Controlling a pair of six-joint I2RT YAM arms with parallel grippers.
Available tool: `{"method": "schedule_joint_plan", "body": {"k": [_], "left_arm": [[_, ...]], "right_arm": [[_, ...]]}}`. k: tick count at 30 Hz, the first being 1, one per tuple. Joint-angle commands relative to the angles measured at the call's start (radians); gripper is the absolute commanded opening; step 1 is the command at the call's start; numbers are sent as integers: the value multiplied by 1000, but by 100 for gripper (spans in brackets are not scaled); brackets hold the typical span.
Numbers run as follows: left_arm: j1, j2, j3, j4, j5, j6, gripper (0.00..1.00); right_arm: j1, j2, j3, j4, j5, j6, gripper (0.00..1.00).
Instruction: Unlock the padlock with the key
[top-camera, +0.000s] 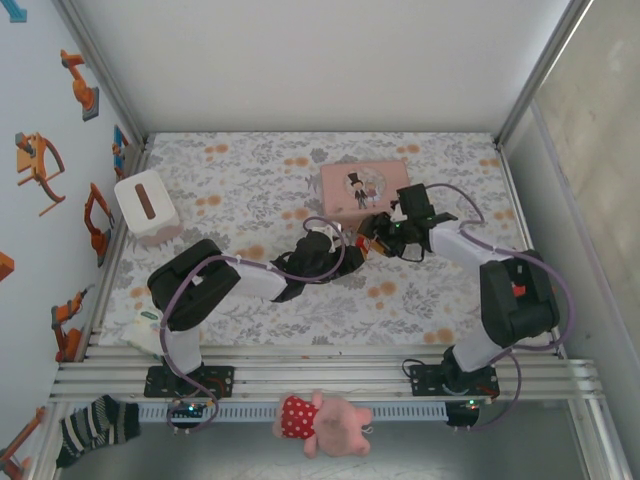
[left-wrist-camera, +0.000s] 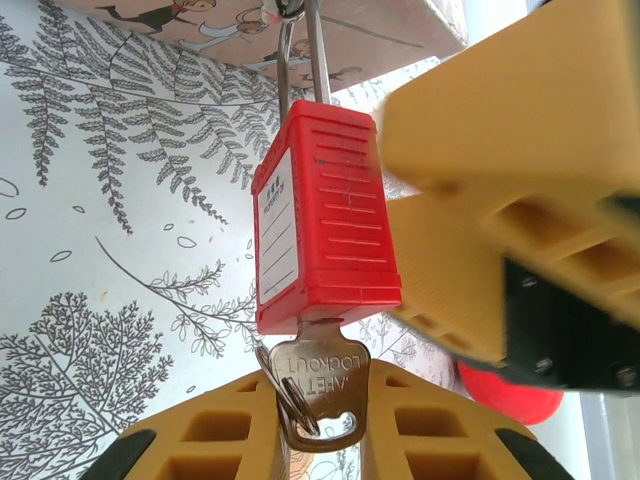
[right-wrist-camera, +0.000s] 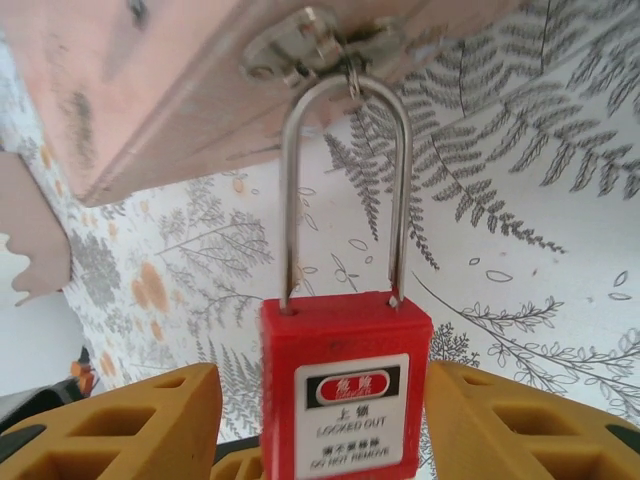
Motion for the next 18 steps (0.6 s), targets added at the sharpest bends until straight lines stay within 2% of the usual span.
{"method": "schedule_joint_plan", "body": {"k": [1, 7, 18], "left_arm": [[3, -2, 20, -14, 2, 33, 11], [3, 21, 47, -27, 32, 32, 10], [-7, 167, 89, 63, 70, 1, 15]], "right_arm": [[-46, -97, 23, -35, 7, -50, 56], [-103, -187, -77, -68, -21, -88, 54], [-116, -244, -152, -114, 6, -154, 52]]}}
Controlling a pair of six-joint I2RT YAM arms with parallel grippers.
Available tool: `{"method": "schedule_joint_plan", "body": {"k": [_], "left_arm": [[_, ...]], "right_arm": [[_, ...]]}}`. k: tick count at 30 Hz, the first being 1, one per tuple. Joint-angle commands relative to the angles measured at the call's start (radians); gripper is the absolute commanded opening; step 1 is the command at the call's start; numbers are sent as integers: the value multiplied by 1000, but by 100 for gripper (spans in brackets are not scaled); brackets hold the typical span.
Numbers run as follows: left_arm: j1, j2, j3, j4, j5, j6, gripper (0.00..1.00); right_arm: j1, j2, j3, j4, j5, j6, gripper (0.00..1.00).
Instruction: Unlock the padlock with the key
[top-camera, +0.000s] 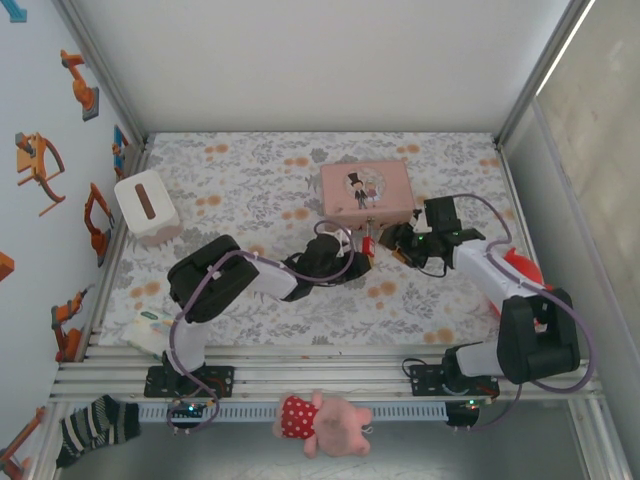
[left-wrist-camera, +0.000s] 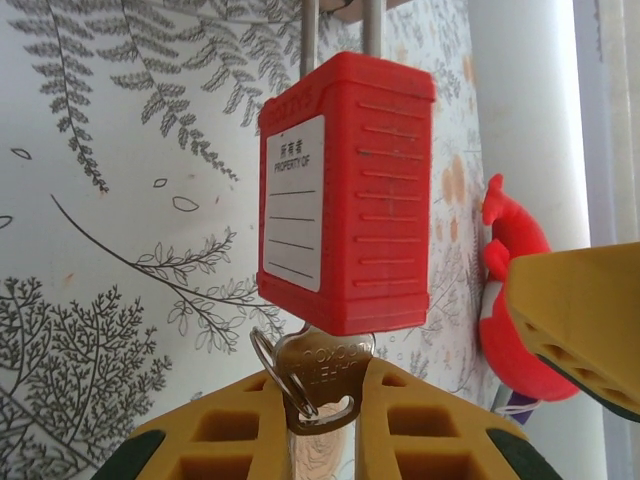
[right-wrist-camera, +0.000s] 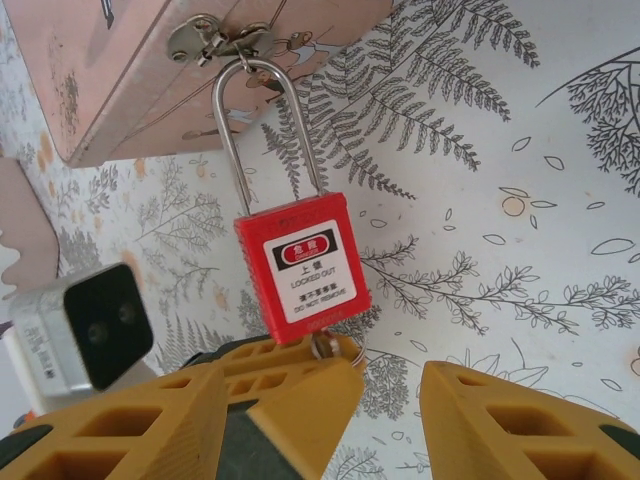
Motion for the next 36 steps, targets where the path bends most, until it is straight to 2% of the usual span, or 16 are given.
{"method": "schedule_joint_plan", "body": {"k": [1, 4, 7, 9, 13, 17, 21, 24, 28, 31, 36], "left_arm": [[1, 37, 19, 47, -5, 2, 15], [1, 40, 16, 35, -8, 22, 23], [1, -10, -6, -35, -36, 81, 46], [2, -68, -18, -119, -64, 139, 54], [8, -181, -7, -318, -92, 259, 63], [47, -215, 58, -469, -69, 370, 66], [91, -158, 173, -582, 19, 490, 70], [96, -115, 251, -662, 16, 544, 75], [122, -59, 297, -675, 49, 517, 75], [131, -13, 316, -635, 101, 492, 71], [131, 37, 362, -605, 144, 476, 66]], "right_arm": [[-9, -38, -5, -39, 20, -44, 52], [-12, -53, -5, -67, 46, -65, 52], [-18, -63, -12, -76, 49, -74, 52], [-22, -68, -17, -76, 51, -75, 52], [-24, -74, -25, -74, 53, -82, 52], [-24, -76, -28, -75, 44, -109, 51], [-32, -88, -48, -68, 15, -131, 50], [-47, -105, -68, -62, -6, -130, 50], [-68, -139, -86, -63, -14, -126, 49], [-83, -152, -92, -61, -27, -129, 49], [-164, -155, -159, 20, -178, -109, 48]]}}
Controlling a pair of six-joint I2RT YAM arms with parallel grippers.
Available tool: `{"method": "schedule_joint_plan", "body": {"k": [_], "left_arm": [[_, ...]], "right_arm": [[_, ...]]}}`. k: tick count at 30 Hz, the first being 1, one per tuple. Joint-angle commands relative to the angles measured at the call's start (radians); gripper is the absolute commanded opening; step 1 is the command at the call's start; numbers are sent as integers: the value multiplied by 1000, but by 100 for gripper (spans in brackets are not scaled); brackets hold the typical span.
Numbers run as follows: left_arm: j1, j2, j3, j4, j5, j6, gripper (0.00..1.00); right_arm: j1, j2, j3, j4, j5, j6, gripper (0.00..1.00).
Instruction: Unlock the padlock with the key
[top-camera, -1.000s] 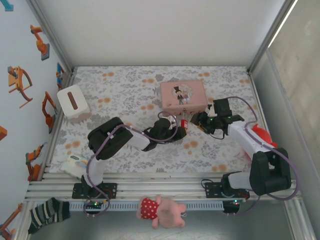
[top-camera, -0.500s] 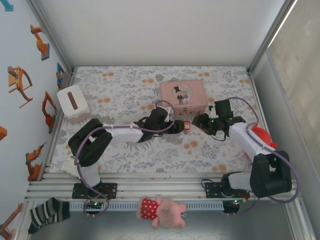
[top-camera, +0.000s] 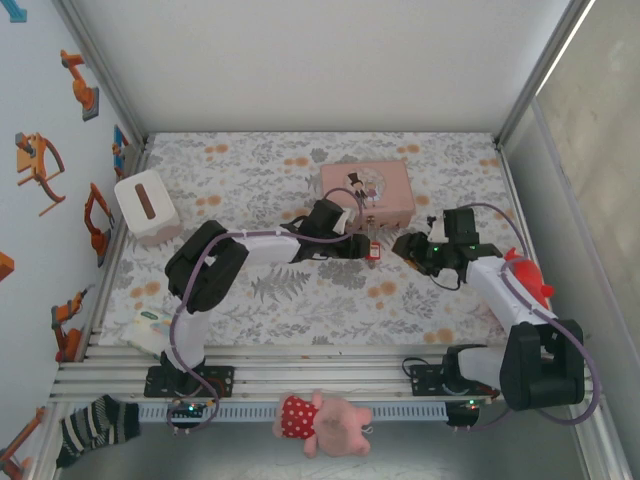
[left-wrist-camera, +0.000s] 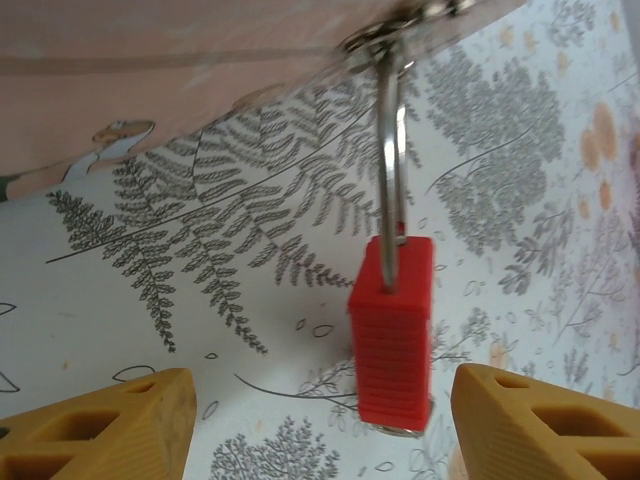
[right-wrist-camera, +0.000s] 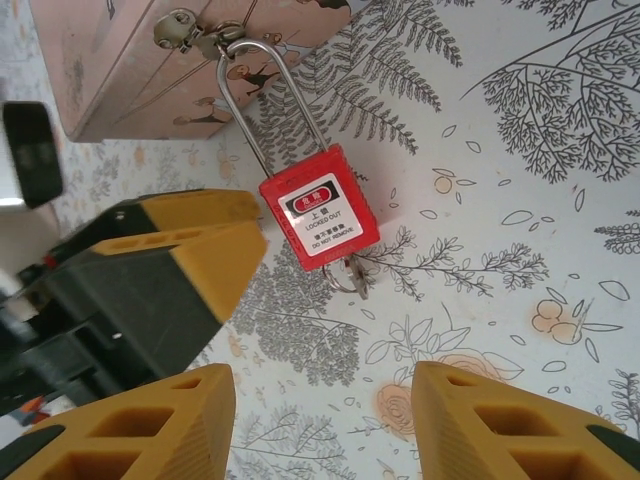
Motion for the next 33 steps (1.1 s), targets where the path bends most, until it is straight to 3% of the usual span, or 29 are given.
{"method": "schedule_joint_plan", "body": {"k": [1, 10, 33], "left_arm": [[0, 16, 44, 7, 55, -4, 66], [-4, 90, 129, 36, 100, -44, 57], [-24, 169, 183, 104, 177, -159, 26]], "right_arm": [[-68, -8, -56, 51, -127, 8, 47], [-170, 3, -99, 57, -186, -16, 46], [-222, 4, -126, 79, -229, -53, 46]]}}
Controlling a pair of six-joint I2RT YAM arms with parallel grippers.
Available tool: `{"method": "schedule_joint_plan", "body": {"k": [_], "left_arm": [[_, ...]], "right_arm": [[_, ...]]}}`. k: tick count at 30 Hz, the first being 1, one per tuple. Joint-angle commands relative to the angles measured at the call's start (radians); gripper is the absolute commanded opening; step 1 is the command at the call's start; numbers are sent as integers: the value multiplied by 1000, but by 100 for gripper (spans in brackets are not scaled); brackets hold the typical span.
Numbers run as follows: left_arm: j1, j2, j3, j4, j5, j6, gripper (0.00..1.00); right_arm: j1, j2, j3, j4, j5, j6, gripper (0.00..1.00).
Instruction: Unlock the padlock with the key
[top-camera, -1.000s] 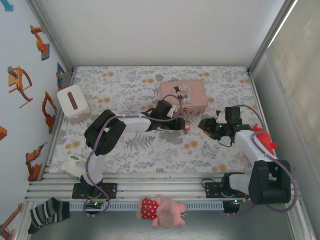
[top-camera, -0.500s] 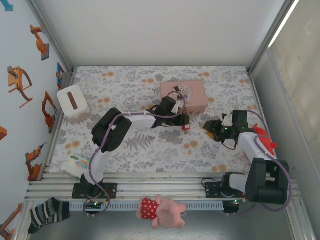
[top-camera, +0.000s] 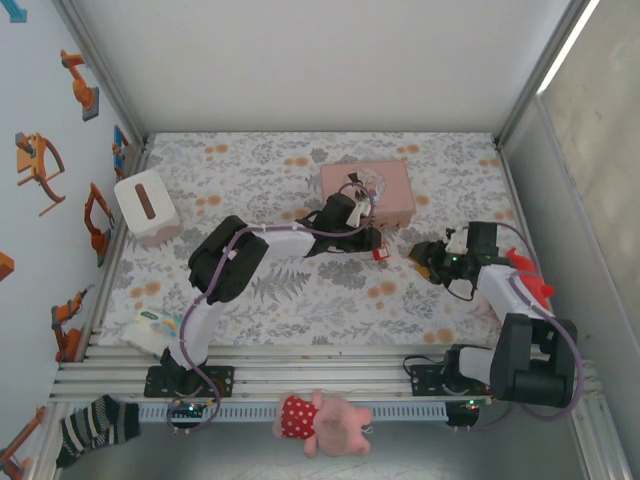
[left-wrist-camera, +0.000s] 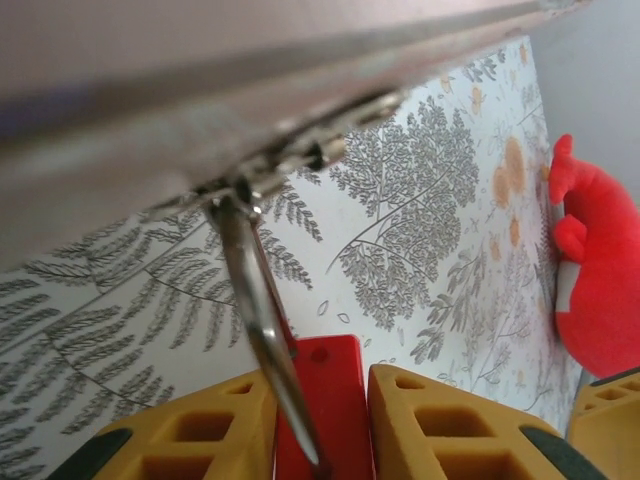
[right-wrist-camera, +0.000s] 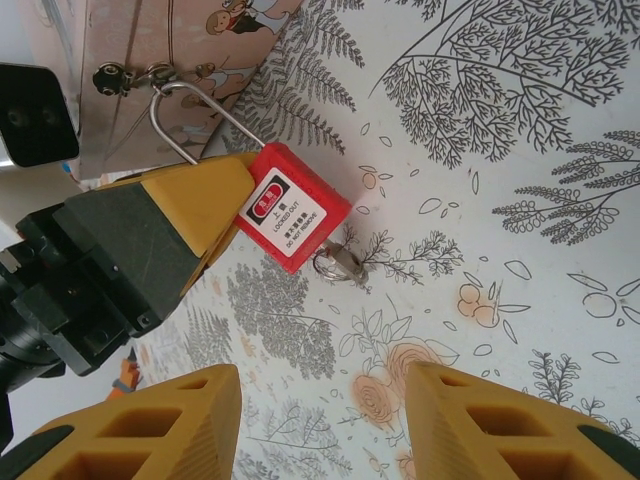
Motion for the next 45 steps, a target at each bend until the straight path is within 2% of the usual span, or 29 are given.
{"method": "schedule_joint_plan", "body": {"k": [1, 4, 9, 19, 26, 31, 39, 45], "left_arm": [[-12, 11, 8, 19, 45, -40, 25], [-10, 21, 23, 5, 47, -37, 24], [-11, 56, 30, 18, 51, -64, 35], [-27, 112, 56, 30, 32, -79, 43], [-43, 144, 57, 48, 11, -103, 43], [-60, 143, 25, 82, -5, -127, 40], [-56, 140, -20, 157, -3, -171, 21], [-42, 105, -41, 169, 22, -159, 11]], "right_arm": [[-8, -17, -23, 28, -39, -16, 46], [-8, -29, -31, 24, -40, -15, 46], [-9, -42, -28, 11, -37, -15, 46], [-11, -51, -11, -5, -37, -21, 45], [-20, -49, -17, -9, -38, -31, 45], [-36, -61, -13, -23, -46, -37, 45], [-45, -85, -17, -49, -42, -47, 45], [-44, -123, -12, -77, -8, -111, 45]]}}
